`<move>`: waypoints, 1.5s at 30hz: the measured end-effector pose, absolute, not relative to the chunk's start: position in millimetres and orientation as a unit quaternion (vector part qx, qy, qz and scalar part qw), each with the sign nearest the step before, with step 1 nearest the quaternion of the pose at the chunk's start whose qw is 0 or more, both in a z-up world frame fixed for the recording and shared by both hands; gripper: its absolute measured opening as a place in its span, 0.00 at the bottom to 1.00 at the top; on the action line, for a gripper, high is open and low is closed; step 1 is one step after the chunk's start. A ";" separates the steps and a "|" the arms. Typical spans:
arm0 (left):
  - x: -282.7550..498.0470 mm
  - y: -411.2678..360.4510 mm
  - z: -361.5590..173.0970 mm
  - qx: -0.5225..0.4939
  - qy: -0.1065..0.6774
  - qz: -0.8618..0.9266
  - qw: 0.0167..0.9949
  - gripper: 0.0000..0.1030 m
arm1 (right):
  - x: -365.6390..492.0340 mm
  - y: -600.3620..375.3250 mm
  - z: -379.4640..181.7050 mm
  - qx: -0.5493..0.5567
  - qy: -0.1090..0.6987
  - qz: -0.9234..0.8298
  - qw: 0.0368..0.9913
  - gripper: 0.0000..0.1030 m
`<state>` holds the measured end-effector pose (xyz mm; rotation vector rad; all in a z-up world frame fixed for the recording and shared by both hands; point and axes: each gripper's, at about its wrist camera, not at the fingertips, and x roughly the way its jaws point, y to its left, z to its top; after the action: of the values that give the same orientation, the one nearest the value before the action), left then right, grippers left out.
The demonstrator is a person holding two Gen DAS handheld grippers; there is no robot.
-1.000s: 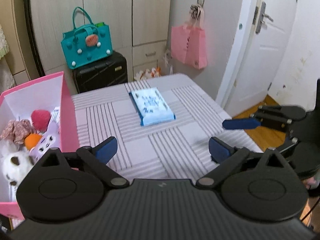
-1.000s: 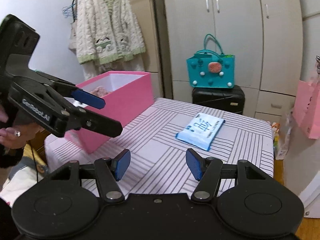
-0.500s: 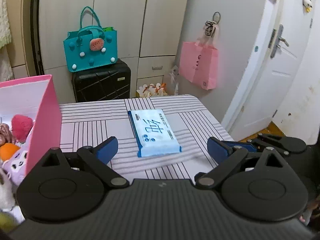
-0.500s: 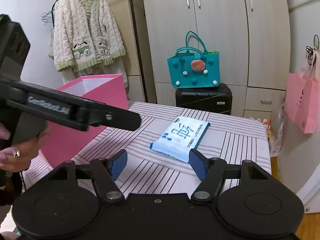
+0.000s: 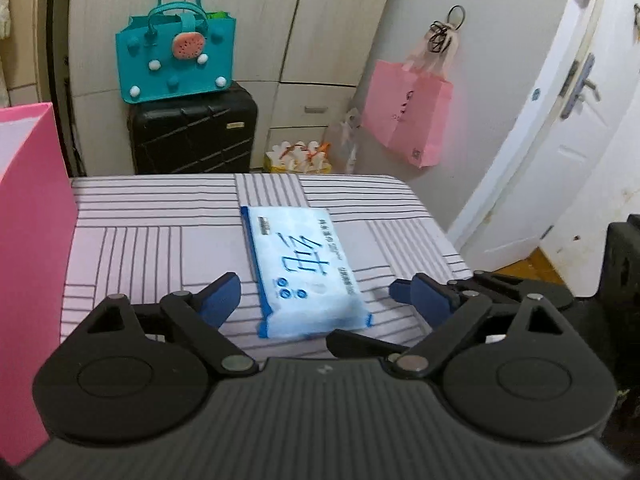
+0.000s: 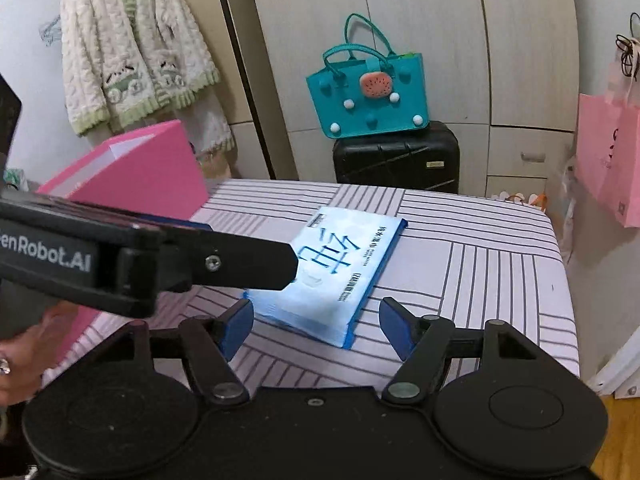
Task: Organize soft objects
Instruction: 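Grasp the wet-wipes pack with the right tool while the left tool grasps it too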
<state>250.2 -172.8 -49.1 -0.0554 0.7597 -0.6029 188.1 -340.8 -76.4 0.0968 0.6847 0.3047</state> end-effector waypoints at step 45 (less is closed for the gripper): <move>284.0 -159.2 -83.1 -0.072 0.427 -0.241 0.869 0.46 | 194.5 -309.5 -91.2 0.017 0.337 0.177 0.925 0.85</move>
<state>284.0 -159.2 -83.1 -0.1510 0.8927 -0.5041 194.5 -309.5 -91.2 0.0350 0.6909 0.3636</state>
